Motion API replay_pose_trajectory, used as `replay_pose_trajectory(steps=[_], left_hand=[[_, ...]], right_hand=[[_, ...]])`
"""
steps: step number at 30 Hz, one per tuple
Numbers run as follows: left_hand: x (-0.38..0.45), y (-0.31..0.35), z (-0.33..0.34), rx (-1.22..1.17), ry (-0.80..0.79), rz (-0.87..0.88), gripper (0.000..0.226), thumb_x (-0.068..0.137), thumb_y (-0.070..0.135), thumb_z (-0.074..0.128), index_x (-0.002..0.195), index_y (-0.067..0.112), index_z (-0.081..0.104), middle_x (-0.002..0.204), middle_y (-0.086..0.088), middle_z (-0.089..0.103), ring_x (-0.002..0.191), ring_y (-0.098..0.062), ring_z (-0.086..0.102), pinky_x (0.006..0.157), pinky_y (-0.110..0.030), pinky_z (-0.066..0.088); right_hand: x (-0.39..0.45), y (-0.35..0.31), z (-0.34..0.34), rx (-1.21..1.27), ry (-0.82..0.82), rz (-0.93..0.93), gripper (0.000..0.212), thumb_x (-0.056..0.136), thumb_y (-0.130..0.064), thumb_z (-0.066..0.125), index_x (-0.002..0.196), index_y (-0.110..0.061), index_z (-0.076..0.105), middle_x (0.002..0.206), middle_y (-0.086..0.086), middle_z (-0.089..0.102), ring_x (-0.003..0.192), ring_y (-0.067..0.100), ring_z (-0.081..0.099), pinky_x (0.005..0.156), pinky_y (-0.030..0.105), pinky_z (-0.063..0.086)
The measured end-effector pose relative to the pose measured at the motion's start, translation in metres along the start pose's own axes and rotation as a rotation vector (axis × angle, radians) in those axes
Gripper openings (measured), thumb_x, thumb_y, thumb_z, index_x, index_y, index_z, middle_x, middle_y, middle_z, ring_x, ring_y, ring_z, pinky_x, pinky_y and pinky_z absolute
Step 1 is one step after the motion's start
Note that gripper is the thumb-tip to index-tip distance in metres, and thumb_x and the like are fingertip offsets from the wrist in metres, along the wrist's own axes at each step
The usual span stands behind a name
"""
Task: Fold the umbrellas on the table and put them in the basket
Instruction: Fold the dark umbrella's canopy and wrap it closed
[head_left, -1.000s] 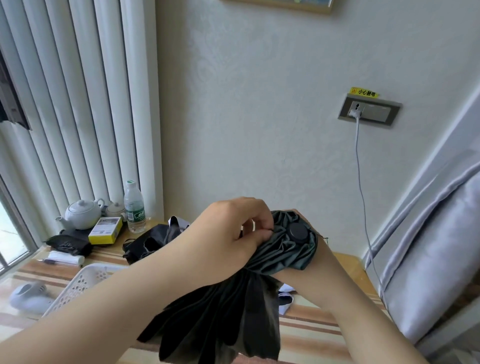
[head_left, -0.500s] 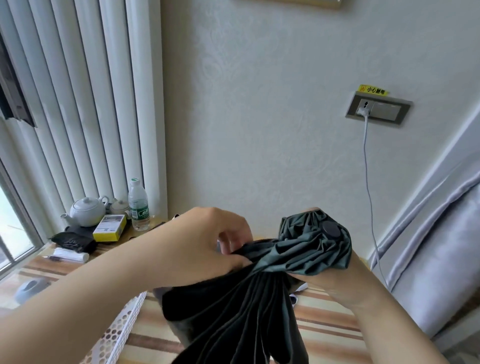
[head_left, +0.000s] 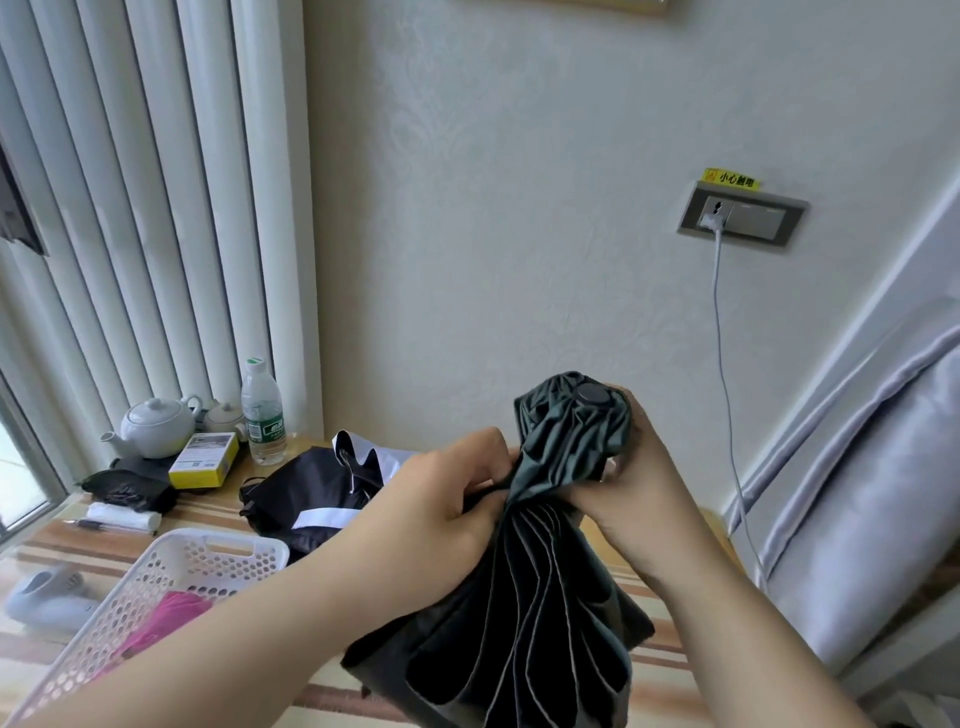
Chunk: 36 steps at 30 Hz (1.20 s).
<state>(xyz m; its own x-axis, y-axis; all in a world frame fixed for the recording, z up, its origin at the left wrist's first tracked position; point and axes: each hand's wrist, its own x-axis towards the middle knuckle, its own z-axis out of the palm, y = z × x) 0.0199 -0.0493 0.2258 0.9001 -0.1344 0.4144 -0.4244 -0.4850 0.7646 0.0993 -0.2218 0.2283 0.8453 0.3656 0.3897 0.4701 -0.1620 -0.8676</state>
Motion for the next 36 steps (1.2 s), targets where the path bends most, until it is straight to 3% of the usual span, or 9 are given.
replay_pose_trajectory(steps=[3,6,7,11,18,20,25,29,36], left_hand=[[0.001,-0.007,0.006,-0.032,0.054,-0.025,0.020,0.090,0.010,0.051,0.077,0.022,0.044,0.082,0.017,0.065,0.081,-0.004,0.061,0.073,-0.025,0.047],[0.000,-0.008,0.012,-0.017,0.079,-0.057,0.016,0.090,0.013,0.051,0.079,0.023,0.045,0.085,0.002,0.068,0.086,-0.018,0.066,0.082,-0.044,0.053],[0.000,-0.007,0.013,0.004,0.084,-0.057,0.016,0.089,0.013,0.051,0.079,0.024,0.047,0.079,0.001,0.065,0.081,-0.025,0.063,0.075,-0.043,0.052],[-0.003,0.001,0.010,0.049,0.095,-0.012,0.039,0.087,0.000,0.051,0.076,0.037,0.047,0.072,0.008,0.063,0.069,-0.010,0.058,0.062,-0.023,0.046],[-0.006,0.008,0.009,0.075,0.099,0.028,0.041,0.085,-0.003,0.052,0.076,0.036,0.049,0.070,0.026,0.060,0.069,0.006,0.056,0.062,-0.005,0.037],[-0.008,0.006,0.012,0.106,0.106,0.053,0.031,0.083,0.000,0.052,0.077,0.031,0.054,0.072,0.020,0.062,0.069,0.002,0.057,0.062,-0.007,0.039],[-0.012,0.002,0.018,0.055,0.078,0.001,0.021,0.087,0.004,0.056,0.086,0.023,0.063,0.084,0.011,0.069,0.086,-0.006,0.064,0.074,-0.018,0.048],[-0.007,0.004,0.014,-0.135,0.045,-0.111,0.025,0.088,0.004,0.061,0.074,0.025,0.057,0.098,0.025,0.068,0.104,0.013,0.057,0.084,-0.002,0.040],[0.001,0.006,0.004,-0.194,0.014,-0.168,0.025,0.085,0.007,0.066,0.068,0.023,0.058,0.099,0.013,0.071,0.105,0.011,0.059,0.084,-0.005,0.042]], right_hand=[[-0.006,-0.002,0.007,-0.065,0.003,0.019,0.069,0.075,-0.006,0.079,0.124,-0.042,0.046,0.109,-0.024,0.066,0.104,-0.011,0.059,0.087,0.010,0.047],[-0.012,-0.006,0.013,-0.004,-0.102,0.122,0.093,0.081,-0.007,0.074,0.134,-0.051,0.011,0.098,-0.046,0.059,0.101,-0.023,0.053,0.087,0.001,0.039],[-0.014,-0.007,0.015,0.070,-0.143,0.153,0.096,0.079,-0.006,0.074,0.134,-0.052,0.010,0.098,-0.044,0.060,0.103,-0.020,0.054,0.091,0.006,0.041],[-0.018,-0.007,0.018,0.235,-0.166,0.158,0.099,0.065,-0.011,0.072,0.134,-0.054,0.014,0.106,-0.028,0.065,0.110,-0.003,0.060,0.101,0.027,0.045],[-0.017,-0.008,0.020,0.389,-0.195,0.127,0.127,0.037,-0.047,0.095,0.139,-0.045,0.020,0.109,-0.023,0.067,0.111,0.001,0.061,0.090,0.018,0.049],[-0.016,-0.013,0.026,0.430,-0.138,0.147,0.121,0.030,-0.051,0.095,0.133,-0.038,0.032,0.099,-0.023,0.068,0.101,-0.002,0.063,0.082,0.014,0.049],[-0.016,-0.013,0.027,0.394,0.011,0.133,0.059,0.058,-0.012,0.080,0.110,-0.023,0.055,0.080,-0.010,0.066,0.079,0.008,0.064,0.073,0.022,0.052],[-0.016,-0.012,0.017,0.449,-0.005,0.156,0.058,0.063,-0.006,0.072,0.116,-0.021,0.055,0.084,-0.001,0.067,0.079,0.017,0.066,0.073,0.027,0.055],[-0.019,-0.013,0.008,0.595,-0.139,0.250,0.064,0.054,-0.023,0.066,0.116,-0.010,0.062,0.098,0.017,0.071,0.092,0.029,0.069,0.073,0.034,0.057]])
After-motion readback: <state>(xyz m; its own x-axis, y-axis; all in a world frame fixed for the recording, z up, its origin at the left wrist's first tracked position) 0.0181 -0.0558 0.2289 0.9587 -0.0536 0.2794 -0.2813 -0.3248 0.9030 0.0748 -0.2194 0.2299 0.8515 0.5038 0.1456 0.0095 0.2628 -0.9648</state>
